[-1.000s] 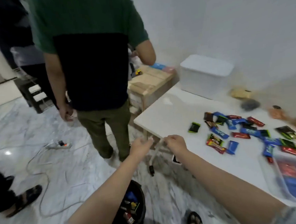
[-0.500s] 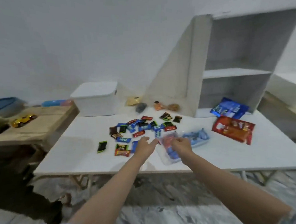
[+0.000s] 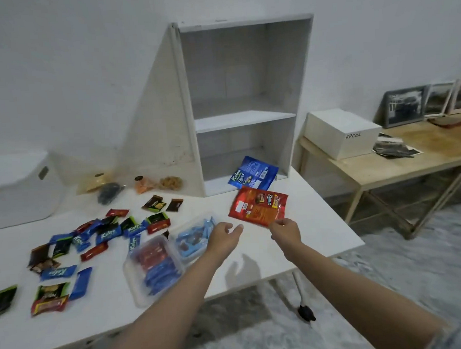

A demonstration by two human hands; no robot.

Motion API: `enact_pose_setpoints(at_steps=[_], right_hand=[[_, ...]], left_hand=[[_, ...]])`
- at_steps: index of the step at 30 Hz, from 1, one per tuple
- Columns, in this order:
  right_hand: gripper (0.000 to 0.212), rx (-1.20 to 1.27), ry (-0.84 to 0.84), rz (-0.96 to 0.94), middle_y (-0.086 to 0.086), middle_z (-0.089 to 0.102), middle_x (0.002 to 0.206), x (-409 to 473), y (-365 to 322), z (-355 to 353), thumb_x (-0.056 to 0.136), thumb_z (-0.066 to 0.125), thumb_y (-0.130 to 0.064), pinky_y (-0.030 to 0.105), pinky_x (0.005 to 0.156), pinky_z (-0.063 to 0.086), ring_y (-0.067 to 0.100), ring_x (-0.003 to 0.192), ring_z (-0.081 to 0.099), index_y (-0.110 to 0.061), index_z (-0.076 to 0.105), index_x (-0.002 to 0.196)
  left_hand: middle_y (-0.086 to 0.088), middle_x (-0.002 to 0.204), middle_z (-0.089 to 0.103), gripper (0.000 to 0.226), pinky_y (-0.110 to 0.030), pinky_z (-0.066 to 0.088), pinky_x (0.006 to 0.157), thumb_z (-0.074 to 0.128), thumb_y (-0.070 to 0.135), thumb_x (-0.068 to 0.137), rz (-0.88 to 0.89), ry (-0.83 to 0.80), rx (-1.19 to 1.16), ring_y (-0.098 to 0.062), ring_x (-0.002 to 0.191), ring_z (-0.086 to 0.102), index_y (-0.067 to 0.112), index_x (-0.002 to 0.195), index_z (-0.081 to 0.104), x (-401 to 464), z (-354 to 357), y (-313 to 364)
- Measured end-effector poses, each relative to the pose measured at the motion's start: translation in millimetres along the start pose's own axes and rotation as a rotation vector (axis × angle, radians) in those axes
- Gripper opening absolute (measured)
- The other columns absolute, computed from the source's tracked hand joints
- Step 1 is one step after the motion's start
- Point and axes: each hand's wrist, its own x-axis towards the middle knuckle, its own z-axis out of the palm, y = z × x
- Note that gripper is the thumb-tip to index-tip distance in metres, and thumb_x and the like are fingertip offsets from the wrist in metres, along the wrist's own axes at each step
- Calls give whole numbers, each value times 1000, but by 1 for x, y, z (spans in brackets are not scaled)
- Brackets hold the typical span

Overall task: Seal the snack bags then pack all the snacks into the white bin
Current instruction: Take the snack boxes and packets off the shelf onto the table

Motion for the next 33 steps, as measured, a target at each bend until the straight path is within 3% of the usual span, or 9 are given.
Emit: enact_pose_setpoints(at_steps=[7,9,10,12,16,21,26,31,33], right_hand=[[11,-7,17,48,6,66,93,81,-10,15,90,51,-14,27,62,48,17,77,61,-12,59,96],[4,-6,32,96,3,62,90,109,-18,22,91,52,-16,30,63,52,17,78,62,-17,55,89],[2,-1,42,119,3,63,94,124,-23,25,91,54,-19,35,71,56,20,84,64,-18,55,89],[15,-15,49,147,4,64,106,154,-32,30,90,58,-27,41,83,57,23,94,66,-17,55,101],[33,-38,105,106,5,62,113,203,-52,37,90,60,-34,38,80,57,21,96,66,-18,50,117],[47,-119,155,57,7,55,130,257,-58,46,86,64,-39,40,83,57,23,112,59,-16,47,124],[69,-241,186,-13,10,55,124,315,-66,49,74,75,-48,42,91,46,30,118,50,-10,47,125],[96,-223,-26,61,6,63,115,362,-66,56,49,81,-65,43,95,49,29,112,57,-10,52,122],[94,-299,-87,54,3,67,104,378,-57,59,38,77,-72,46,90,52,28,102,62,-16,58,111]], left_hand=[[-5,100,63,26,-31,46,82,61,37,87,-8,-6,19,-23,95,58,13,97,59,91,24,16],[-8,104,65,34,-32,45,85,61,38,87,-14,-13,34,-25,98,60,8,102,60,126,31,22],[-9,109,65,40,-31,44,86,62,40,86,-31,-16,52,-25,102,60,6,108,61,142,33,24],[-11,115,64,46,-29,44,85,64,40,85,-68,-36,77,-26,105,60,5,113,60,171,35,27],[-10,113,63,44,-31,49,86,66,36,84,-113,-50,149,-29,104,62,5,113,57,217,37,33],[-14,121,60,59,-35,51,89,68,47,80,-202,-52,238,-31,107,61,6,120,53,250,48,26],[-13,127,52,66,-37,39,100,65,58,76,-265,45,374,-30,120,48,17,127,51,266,64,21],[-10,118,57,60,-35,43,94,69,63,66,-356,153,384,-29,118,50,29,115,63,270,77,22],[-8,122,53,57,-34,41,94,72,60,66,-394,190,385,-28,121,46,32,115,63,271,82,23]])
